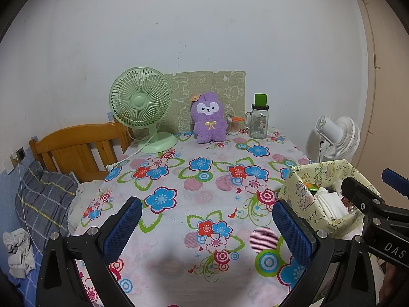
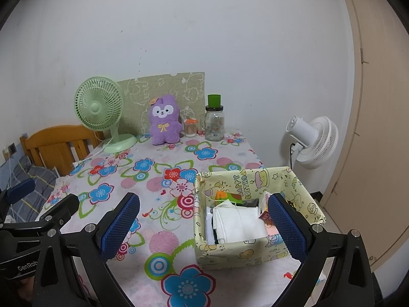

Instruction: Organize soft objects

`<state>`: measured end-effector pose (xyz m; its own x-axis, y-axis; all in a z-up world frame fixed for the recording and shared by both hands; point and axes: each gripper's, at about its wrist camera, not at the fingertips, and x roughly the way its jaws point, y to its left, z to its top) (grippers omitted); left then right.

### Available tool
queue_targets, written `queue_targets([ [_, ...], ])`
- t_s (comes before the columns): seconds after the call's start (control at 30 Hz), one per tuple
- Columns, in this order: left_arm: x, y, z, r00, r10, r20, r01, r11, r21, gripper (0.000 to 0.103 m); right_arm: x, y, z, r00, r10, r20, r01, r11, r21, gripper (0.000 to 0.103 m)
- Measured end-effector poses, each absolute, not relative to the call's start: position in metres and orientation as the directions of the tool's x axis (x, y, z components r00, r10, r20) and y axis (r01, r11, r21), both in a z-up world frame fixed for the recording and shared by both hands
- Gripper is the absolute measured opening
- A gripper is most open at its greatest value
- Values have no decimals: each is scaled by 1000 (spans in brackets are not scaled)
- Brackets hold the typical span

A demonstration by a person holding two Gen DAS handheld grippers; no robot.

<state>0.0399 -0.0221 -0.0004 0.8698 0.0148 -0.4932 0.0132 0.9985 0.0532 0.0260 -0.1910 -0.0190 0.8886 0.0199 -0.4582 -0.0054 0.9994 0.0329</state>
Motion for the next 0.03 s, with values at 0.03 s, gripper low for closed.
queue_targets([
  [0.03, 40, -22, 0, 870, 15, -493, 12, 999, 52, 103, 26, -191, -19, 889, 20, -458, -5, 999, 34, 101],
])
